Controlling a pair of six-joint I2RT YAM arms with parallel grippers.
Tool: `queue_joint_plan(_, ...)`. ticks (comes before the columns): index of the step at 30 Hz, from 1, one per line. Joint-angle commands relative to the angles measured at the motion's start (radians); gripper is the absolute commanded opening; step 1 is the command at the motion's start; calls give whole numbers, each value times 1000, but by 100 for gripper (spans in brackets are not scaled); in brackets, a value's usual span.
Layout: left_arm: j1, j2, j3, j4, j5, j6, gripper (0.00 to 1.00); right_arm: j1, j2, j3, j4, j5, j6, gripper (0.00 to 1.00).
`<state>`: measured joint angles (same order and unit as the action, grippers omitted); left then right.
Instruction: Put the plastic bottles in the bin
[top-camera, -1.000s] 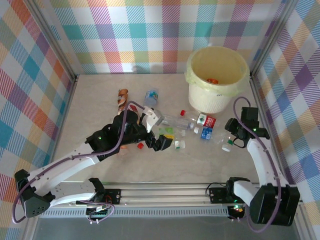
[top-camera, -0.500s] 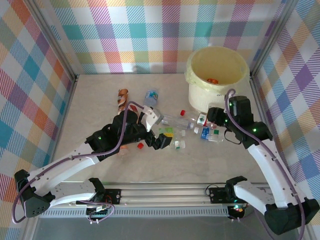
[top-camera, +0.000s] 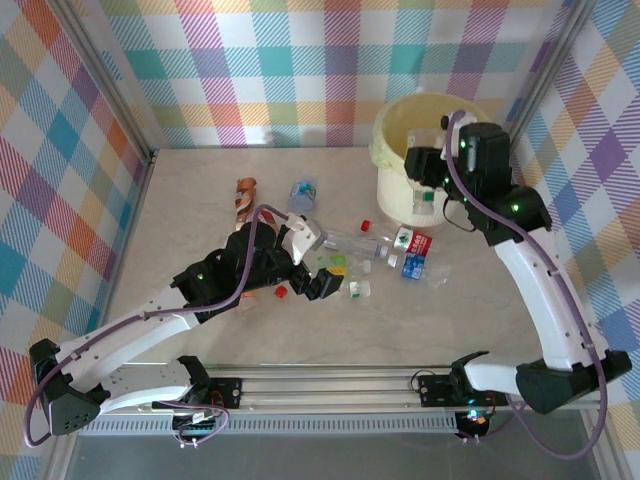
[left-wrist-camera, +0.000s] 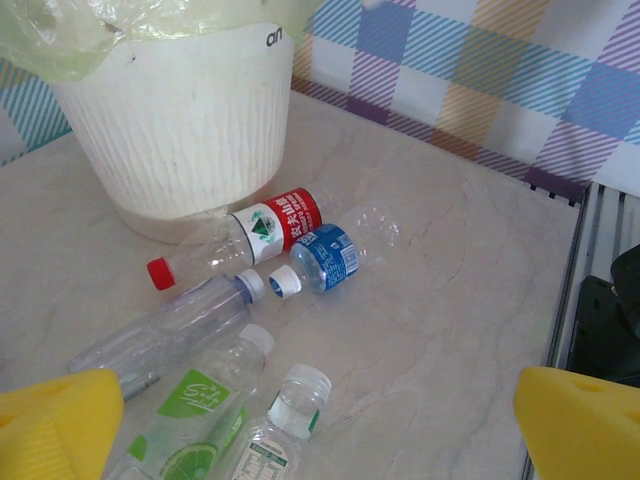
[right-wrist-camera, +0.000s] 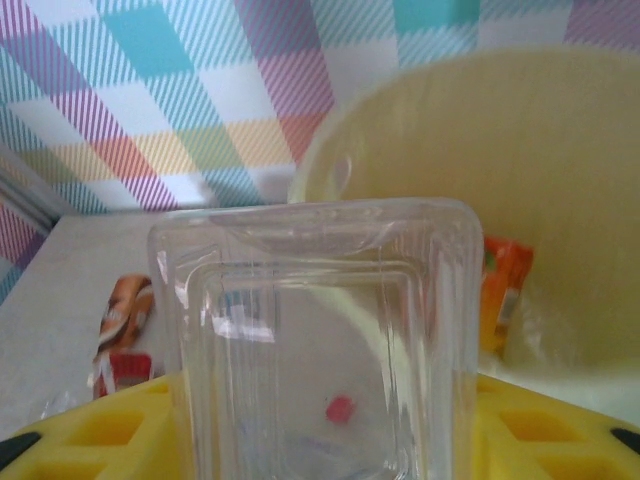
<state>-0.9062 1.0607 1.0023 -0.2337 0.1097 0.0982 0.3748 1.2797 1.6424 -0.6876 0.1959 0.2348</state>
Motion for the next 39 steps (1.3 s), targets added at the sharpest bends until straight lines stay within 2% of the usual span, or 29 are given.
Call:
queue_joint_plan(1, 7, -4, -4, -4, -10, 18, 100, 4, 68, 105, 38, 72, -87, 55)
queue_joint_plan(9, 7, 6, -1, -11, -9, 23, 100, -18, 306, 406, 33, 206, -164, 55)
queue_joint_plan(17, 7, 13, 6, -22, -3, 25, 100, -73, 474, 537, 7, 269, -157, 54)
queue_joint_plan(26, 7, 24, 19, -35, 13, 31, 100, -142, 720, 851, -293, 156, -132, 54)
queue_joint_plan(39, 6, 54, 42, -84, 56, 11, 100, -213, 856, 870, -458, -33, -70, 53)
